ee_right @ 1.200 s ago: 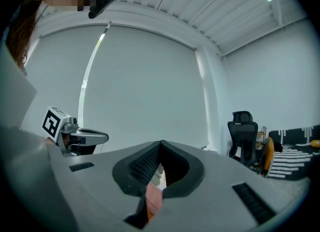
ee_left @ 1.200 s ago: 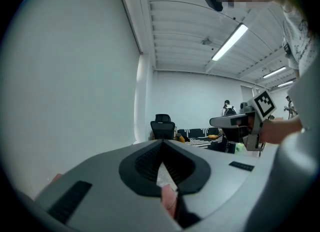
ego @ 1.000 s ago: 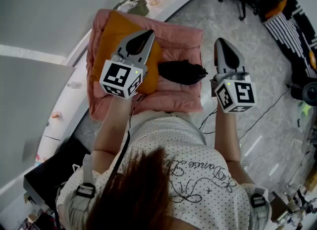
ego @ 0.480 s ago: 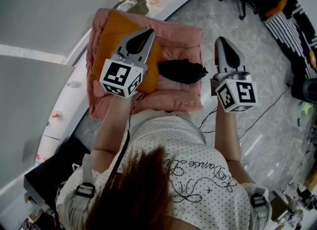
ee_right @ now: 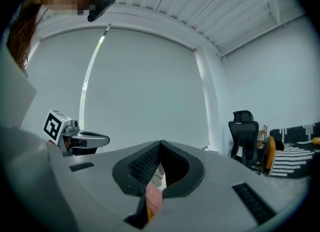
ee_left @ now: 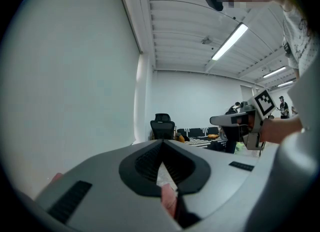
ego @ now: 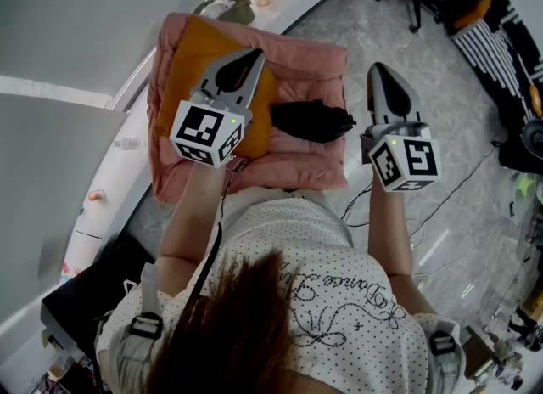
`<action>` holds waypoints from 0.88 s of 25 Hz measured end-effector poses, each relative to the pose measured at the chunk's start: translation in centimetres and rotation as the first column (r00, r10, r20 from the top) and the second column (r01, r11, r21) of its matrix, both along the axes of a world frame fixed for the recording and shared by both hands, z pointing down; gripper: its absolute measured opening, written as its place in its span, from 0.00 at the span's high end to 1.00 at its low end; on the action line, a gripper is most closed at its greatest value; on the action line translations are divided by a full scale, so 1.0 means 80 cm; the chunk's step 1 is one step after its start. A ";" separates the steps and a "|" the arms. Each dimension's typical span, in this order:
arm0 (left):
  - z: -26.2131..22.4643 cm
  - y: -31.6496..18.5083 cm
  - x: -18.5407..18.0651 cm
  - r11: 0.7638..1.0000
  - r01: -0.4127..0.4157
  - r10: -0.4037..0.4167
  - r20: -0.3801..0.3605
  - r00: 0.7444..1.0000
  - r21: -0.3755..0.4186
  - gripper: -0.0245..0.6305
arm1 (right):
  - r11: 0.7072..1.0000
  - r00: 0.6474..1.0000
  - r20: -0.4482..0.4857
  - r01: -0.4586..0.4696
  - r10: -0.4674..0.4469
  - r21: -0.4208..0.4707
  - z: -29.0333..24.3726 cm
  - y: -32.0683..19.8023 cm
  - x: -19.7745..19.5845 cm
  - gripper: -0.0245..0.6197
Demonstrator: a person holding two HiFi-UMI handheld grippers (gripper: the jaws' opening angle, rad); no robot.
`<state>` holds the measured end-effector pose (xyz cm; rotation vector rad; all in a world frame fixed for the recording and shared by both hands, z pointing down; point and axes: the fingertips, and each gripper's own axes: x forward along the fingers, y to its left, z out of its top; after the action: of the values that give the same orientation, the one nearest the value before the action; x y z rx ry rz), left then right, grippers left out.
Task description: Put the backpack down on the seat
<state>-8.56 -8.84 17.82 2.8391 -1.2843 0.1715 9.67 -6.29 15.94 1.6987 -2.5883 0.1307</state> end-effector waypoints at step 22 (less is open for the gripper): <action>0.000 0.001 -0.001 1.000 0.004 -0.004 -0.001 1.000 0.001 0.96 | 1.000 1.000 -0.020 0.021 -0.021 0.009 -0.002 0.004 -0.007 0.95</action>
<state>-8.65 -8.75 17.85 2.8369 -1.2897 0.1697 9.15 -5.96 15.81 1.6671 -2.5956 0.1004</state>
